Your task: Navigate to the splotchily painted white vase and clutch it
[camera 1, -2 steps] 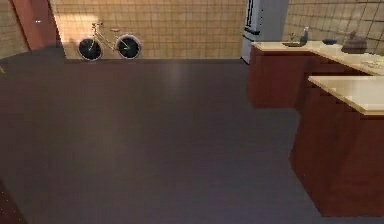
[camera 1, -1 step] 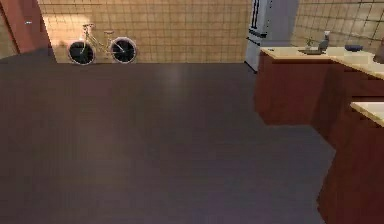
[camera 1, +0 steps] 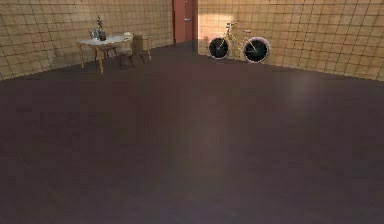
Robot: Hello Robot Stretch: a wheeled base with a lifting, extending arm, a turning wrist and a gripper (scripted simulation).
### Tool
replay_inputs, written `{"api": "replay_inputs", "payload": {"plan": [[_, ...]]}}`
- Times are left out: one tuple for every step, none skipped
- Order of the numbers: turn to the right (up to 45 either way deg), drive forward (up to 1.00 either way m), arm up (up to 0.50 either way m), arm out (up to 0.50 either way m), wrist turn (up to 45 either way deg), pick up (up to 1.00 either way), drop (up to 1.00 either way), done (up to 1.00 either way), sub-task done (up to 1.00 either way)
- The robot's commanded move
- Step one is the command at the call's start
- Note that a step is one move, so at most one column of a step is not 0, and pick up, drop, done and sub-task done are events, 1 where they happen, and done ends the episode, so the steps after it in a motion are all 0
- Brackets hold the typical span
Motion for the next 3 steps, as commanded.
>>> {"api": "replay_inputs", "payload": {"plan": [[0.0,1.0,0.0,0.0,0.0,0.0,0.0,0.0,0.0],[0.0,1.0,0.0,0.0,0.0,0.0,0.0,0.0,0.0],[0.0,1.0,0.0,0.0,0.0,0.0,0.0,0.0,0.0]]}}
